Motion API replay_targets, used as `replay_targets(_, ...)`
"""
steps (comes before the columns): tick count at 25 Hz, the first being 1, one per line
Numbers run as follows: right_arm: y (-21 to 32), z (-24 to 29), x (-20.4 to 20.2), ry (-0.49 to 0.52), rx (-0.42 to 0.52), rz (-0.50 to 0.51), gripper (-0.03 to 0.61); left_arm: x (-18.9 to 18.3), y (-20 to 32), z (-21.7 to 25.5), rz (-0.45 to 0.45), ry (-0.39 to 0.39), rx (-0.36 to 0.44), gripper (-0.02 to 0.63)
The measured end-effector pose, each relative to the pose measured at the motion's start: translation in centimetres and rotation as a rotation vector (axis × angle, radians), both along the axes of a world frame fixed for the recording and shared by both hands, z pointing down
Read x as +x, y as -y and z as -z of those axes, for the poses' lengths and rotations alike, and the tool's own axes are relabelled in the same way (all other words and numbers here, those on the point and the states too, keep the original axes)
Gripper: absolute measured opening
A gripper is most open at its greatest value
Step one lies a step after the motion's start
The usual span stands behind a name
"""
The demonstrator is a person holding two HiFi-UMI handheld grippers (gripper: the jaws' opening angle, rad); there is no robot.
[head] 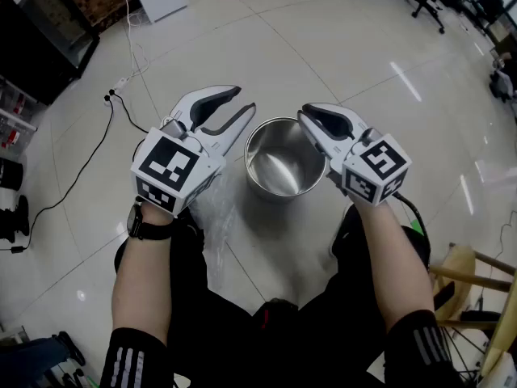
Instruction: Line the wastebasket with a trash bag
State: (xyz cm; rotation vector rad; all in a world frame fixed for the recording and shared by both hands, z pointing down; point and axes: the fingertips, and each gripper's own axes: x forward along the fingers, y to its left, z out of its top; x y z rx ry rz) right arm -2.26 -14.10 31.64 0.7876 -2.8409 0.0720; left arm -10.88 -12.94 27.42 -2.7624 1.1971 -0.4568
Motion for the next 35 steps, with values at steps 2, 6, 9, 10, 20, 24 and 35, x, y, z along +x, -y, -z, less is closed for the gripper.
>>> replay_targets(2,-0.6,-1.0,-1.8,-0.034,-0.006,0.04,0.073,-0.4,0.0,0.2,-0.004,-0.008,0.008,0.118)
replay_targets(6,-3.0,-4.1,-6.0,-0.127,-0.023,0.165,0.117,-1.2,-0.2,0.8,0.005,-0.019,0.018,0.118)
replay_targets(9,-5.4,-7.2,-9.3,-0.201,-0.048,0.266,0.144,-1.8,-0.3,1.3,0.012,-0.034,0.026,0.118)
replay_targets(10,-6.2,-8.4,-10.3,-0.227,-0.059,0.297,0.151,-2.1,-0.4,1.4,0.015,-0.036,0.026,0.118)
replay_targets(20,-13.8,-21.6,-19.3,-0.451,-0.186,0.546,0.196,-8.4,-1.3,1.0,0.088,-0.049,-0.001,0.118)
replay_targets(24,-15.6,-28.2,-21.4,-0.514,-0.26,0.579,0.209,-9.3,-1.6,1.4,0.101,-0.076,0.007,0.118)
replay_targets(35,-19.6,-41.0,-24.6,-0.723,-0.384,0.619,0.232,-10.4,-1.6,1.4,0.09,-0.085,0.004,0.118)
